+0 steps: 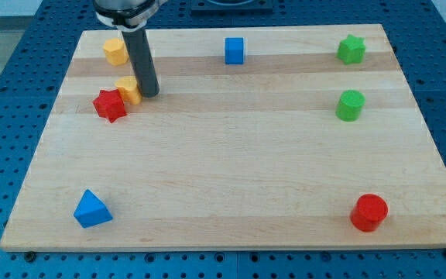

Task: Move the red star parallel to the blue triangle

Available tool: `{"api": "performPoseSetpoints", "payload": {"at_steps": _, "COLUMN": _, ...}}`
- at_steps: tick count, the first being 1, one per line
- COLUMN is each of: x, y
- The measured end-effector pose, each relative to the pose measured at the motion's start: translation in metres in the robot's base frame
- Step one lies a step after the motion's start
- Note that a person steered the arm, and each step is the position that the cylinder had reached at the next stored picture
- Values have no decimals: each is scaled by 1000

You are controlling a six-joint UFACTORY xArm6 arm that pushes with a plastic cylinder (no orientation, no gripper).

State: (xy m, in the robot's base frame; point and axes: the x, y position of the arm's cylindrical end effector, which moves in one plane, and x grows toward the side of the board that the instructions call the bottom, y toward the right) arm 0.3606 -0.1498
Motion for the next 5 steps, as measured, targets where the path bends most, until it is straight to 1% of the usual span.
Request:
{"api": "performPoseSetpoints", "payload": {"at_steps": 2, "x": 0, "y": -33}}
{"api": "performPoseSetpoints", "payload": {"at_steps": 3, "x": 0, "y": -39}}
{"api": "performPoseSetpoints", "payload": {"at_steps": 4, "x": 21, "y": -19}}
{"api": "performPoseSetpoints", "payload": {"at_steps": 5, "x": 53, "y": -4}}
